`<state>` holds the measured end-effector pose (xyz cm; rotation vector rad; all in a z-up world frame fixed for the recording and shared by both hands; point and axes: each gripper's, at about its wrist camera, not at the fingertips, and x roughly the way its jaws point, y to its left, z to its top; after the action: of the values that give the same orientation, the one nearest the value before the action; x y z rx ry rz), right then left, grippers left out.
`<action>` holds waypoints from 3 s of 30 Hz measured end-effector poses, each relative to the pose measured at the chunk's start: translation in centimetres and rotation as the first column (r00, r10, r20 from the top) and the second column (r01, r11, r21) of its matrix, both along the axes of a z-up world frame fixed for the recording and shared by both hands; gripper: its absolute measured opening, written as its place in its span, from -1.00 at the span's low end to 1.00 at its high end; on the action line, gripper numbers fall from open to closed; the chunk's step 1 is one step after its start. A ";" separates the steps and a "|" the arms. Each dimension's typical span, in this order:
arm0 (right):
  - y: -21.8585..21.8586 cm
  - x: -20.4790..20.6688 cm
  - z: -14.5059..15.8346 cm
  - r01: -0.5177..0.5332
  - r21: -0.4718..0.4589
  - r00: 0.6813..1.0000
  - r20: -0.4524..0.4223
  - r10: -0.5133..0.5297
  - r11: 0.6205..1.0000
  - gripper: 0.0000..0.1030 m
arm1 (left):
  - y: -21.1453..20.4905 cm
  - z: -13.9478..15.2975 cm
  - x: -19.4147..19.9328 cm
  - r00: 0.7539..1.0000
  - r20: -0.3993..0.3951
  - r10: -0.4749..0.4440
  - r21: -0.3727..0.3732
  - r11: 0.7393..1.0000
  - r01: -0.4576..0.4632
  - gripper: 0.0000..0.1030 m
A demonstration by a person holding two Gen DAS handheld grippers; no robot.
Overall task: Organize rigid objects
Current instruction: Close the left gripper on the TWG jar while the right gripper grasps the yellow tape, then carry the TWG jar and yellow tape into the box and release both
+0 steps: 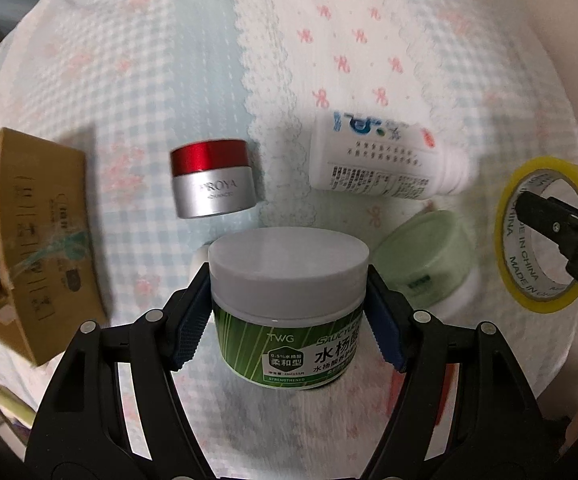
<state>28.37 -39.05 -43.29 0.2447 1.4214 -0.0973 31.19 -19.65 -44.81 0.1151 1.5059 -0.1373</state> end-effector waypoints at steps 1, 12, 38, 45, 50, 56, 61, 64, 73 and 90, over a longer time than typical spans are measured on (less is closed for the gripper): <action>0.0 -0.2 0.7 0.005 -0.005 1.000 0.009 -0.005 1.000 -0.31 | 0.3 0.8 -0.1 1.000 0.010 0.004 -0.009 1.000 -0.004 0.32; 0.9 -3.3 11.1 -0.023 -0.055 0.992 0.126 0.030 0.998 -0.31 | 2.2 12.9 -2.9 0.985 0.171 0.038 -0.123 0.992 -0.017 0.32; 30.6 -4.7 25.1 -0.060 0.032 0.951 0.306 0.048 0.998 -0.31 | 34.3 25.5 -4.3 0.926 0.376 -0.006 -0.169 0.983 0.076 0.32; 38.3 -1.5 20.2 -0.136 0.150 0.969 0.227 0.100 0.979 -0.31 | 40.7 20.0 -0.9 0.953 0.301 0.026 -0.150 0.988 0.020 0.32; 41.6 1.2 15.2 -0.136 0.256 0.983 0.152 0.099 0.957 -0.31 | 42.9 15.2 1.6 0.970 0.239 0.047 -0.114 0.993 -0.020 0.32; 43.8 5.0 7.9 -0.126 0.244 0.992 0.023 0.124 0.962 -0.31 | 43.9 8.9 3.8 0.987 0.154 0.036 -0.069 0.997 -0.026 0.32; 44.2 6.6 3.0 -0.106 0.236 0.987 -0.089 0.131 0.966 -0.31 | 43.3 5.2 4.8 0.995 0.091 0.029 -0.060 0.998 -0.023 0.32; 44.5 7.2 1.4 -0.114 0.215 0.980 -0.135 0.145 0.970 -0.31 | 42.8 3.6 5.3 0.998 0.060 0.023 -0.058 0.998 -0.020 0.32; 44.3 8.4 -0.2 -0.118 0.175 0.971 -0.187 0.150 0.978 -0.31 | 41.2 3.1 6.2 0.997 0.075 -0.034 -0.061 0.997 0.038 0.35; 41.3 5.7 3.5 -0.026 0.218 0.991 -0.123 0.054 0.976 1.00 | 42.6 7.3 2.9 0.986 0.158 -0.050 -0.053 0.997 0.059 0.99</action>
<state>34.09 2.30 -39.74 0.3946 1.5661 0.0773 34.12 22.93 -37.52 0.1177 1.3411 -0.2107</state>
